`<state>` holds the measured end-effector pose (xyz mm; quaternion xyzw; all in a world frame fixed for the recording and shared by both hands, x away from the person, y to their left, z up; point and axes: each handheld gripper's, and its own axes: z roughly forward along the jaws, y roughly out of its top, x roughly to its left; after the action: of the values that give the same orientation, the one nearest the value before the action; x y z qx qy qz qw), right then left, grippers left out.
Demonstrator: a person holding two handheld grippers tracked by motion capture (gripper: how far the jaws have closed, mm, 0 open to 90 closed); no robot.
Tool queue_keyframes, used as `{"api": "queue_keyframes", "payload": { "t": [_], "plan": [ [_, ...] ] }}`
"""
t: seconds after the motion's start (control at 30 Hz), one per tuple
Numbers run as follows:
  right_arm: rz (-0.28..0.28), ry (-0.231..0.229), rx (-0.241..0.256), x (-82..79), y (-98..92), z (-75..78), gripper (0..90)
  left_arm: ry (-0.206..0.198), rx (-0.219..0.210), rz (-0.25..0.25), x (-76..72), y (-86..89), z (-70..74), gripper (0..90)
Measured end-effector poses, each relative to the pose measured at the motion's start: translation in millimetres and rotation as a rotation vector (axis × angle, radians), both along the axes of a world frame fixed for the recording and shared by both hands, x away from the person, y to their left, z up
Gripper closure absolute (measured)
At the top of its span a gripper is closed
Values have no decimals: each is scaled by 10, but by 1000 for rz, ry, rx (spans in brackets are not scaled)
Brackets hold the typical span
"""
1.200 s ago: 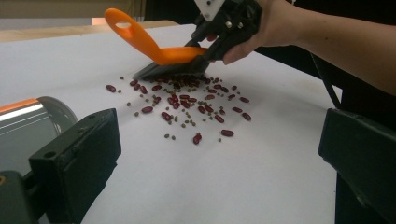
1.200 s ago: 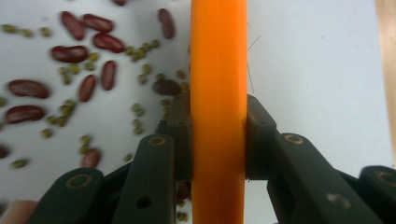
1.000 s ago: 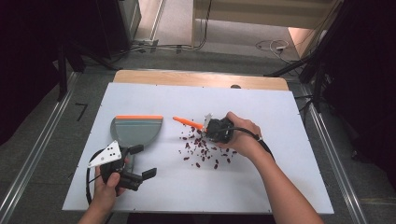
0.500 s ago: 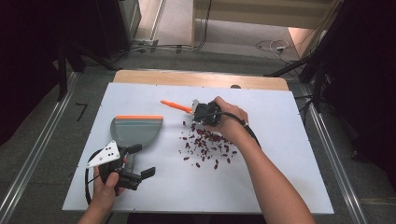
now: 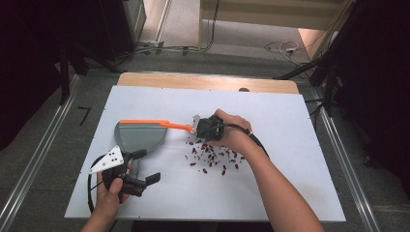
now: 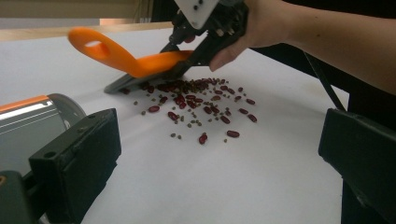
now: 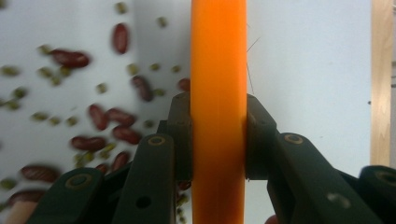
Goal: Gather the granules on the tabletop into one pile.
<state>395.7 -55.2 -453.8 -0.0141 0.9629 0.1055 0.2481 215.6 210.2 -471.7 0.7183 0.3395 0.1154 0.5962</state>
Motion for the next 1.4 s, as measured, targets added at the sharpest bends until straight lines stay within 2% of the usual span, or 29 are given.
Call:
{"api": "queue_keyframes", "payload": {
  "t": [0.13,0.2,0.3,0.47,0.77,0.83,0.93,0.97,1.0,1.13,1.17,1.3,1.33,1.37,1.4],
  "plan": [
    [26,12,-5,-129,-58,-4,681,1,-2,4,-1,-8,-1,2],
    [49,-6,-8,-180,-87,-14,681,3,-2,6,-1,-11,-2,2],
    [69,13,-5,-254,-128,-19,680,4,-1,5,-1,-15,-4,2],
    [98,19,-6,-359,-195,-16,680,4,2,4,3,-15,-6,2],
    [141,27,-15,-517,-284,-24,679,4,1,6,-3,-20,-3,2],
    [165,13,-21,-537,-297,-24,679,5,2,6,-2,-21,-3,2],
    [163,26,-27,-579,-315,-17,679,5,1,6,-1,-23,-3,2],
    [174,14,-31,-578,-318,-8,679,4,1,6,-1,-23,-3,2],
    [166,2,-24,-579,-321,10,680,4,2,6,-2,-23,-3,2],
    [136,5,46,-539,-337,97,685,0,0,13,-4,-15,2,2],
    [140,-8,50,-516,-330,120,685,-1,-1,14,-4,-13,2,2],
    [81,-48,73,-463,-242,186,686,-4,-4,18,-2,-8,6,2],
    [91,-67,76,-430,-203,197,686,-6,-3,19,-3,-7,7,2],
    [87,-62,74,-405,-164,195,686,-9,-2,19,-4,-5,8,2],
    [54,-51,67,-396,-126,184,685,-9,-1,20,-9,-3,11,2]
  ]
}}
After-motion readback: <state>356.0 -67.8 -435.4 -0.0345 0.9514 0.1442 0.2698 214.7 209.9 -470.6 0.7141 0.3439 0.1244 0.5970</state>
